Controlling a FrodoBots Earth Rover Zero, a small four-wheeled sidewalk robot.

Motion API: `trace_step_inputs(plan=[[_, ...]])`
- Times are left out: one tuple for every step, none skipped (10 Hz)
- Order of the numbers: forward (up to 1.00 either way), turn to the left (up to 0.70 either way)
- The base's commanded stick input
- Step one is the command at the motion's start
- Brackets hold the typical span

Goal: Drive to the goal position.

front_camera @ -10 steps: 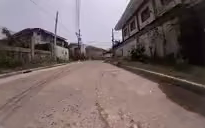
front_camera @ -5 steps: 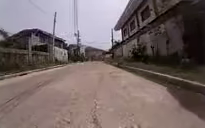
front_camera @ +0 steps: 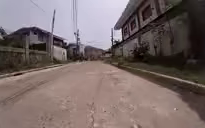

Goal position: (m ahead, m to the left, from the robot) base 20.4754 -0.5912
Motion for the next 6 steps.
trace_step_inputs(plan=[[0.70, 0.00], [0.70, 0.00], [0.70, 0.00], [0.70, 0.00], [0.70, 0.00], [0.70, 0.00]])
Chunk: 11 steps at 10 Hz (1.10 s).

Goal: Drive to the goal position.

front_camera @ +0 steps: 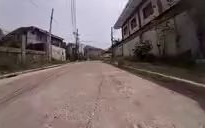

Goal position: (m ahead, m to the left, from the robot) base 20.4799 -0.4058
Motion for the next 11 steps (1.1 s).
trace_step_inputs(plan=[[0.70, 0.00], [0.70, 0.00], [0.70, 0.00], [0.70, 0.00], [0.70, 0.00], [0.70, 0.00], [0.70, 0.00], [0.70, 0.00], [0.70, 0.00], [0.70, 0.00], [0.70, 0.00]])
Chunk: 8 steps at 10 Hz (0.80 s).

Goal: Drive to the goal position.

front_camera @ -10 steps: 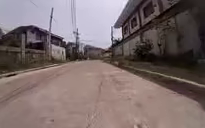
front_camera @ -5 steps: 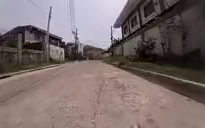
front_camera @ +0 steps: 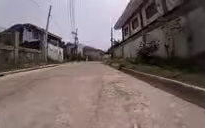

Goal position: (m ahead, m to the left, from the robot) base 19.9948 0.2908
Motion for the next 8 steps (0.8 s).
trace_step_inputs(plan=[[0.70, 0.00], [0.70, 0.00], [0.70, 0.00], [0.70, 0.00], [0.70, 0.00], [0.70, 0.00], [0.70, 0.00], [0.70, 0.00]])
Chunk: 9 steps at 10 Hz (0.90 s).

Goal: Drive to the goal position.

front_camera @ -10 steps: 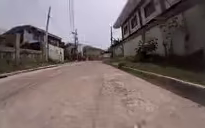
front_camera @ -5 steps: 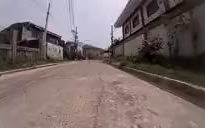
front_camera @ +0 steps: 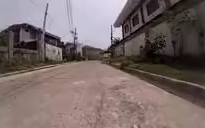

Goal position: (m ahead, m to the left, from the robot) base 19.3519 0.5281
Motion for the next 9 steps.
trace_step_inputs(plan=[[0.70, 0.00], [0.70, 0.00], [0.70, 0.00], [0.70, 0.00], [0.70, 0.00], [0.70, 0.00], [0.70, 0.00], [0.70, 0.00], [0.70, 0.00]])
